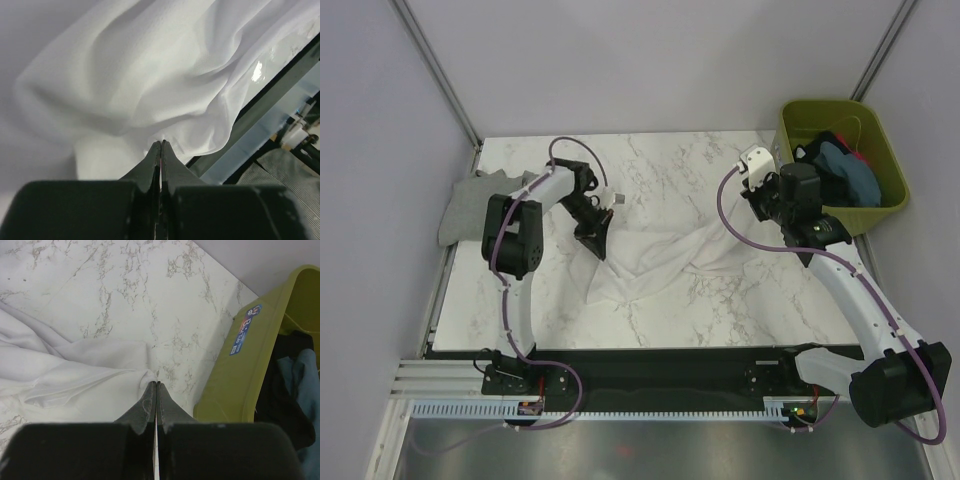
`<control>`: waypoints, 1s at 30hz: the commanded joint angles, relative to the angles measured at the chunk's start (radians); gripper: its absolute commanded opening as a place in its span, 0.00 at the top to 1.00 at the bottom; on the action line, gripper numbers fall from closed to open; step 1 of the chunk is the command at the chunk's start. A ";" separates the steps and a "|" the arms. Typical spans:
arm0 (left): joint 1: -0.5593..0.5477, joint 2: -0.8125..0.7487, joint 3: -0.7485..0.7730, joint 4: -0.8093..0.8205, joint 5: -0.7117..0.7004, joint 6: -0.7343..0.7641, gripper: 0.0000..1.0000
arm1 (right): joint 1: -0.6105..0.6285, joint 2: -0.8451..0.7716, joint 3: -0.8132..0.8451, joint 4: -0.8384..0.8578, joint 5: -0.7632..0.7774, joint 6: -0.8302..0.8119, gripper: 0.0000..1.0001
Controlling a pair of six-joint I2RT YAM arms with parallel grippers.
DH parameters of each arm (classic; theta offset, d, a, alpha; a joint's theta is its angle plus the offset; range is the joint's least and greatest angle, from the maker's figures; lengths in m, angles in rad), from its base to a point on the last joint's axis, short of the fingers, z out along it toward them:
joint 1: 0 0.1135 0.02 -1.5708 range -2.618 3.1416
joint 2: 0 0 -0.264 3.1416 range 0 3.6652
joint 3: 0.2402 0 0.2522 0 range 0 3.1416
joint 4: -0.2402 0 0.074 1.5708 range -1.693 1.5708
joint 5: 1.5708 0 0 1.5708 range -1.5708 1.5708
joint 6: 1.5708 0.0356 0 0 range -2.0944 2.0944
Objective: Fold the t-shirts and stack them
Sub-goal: Flatten the tshirt out
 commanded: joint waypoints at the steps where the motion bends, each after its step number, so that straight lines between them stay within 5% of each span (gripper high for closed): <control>1: 0.045 -0.157 0.132 0.002 -0.095 -0.058 0.98 | -0.006 -0.014 -0.014 0.048 0.022 -0.030 1.00; 12: 0.097 -0.191 0.179 -0.045 -0.180 -0.049 0.98 | 0.024 0.266 0.088 0.097 -0.093 -0.009 1.00; 19: 0.097 -0.193 0.179 -0.045 -0.137 -0.060 0.98 | 0.221 0.414 0.104 0.071 -0.095 -0.012 1.00; 20: 0.097 -0.190 0.178 -0.047 -0.135 -0.058 0.98 | 0.241 0.415 0.090 0.082 -0.085 -0.012 0.98; 21: 0.097 -0.188 0.176 -0.044 -0.131 -0.060 0.98 | 0.267 0.419 0.090 0.091 -0.072 -0.012 0.78; 24: 0.097 -0.185 0.167 -0.042 -0.122 -0.060 0.98 | 0.274 0.417 0.139 0.113 0.011 0.019 0.52; 30: 0.100 -0.174 0.179 -0.036 -0.109 -0.064 0.98 | 0.274 0.374 0.225 0.128 0.171 -0.019 0.47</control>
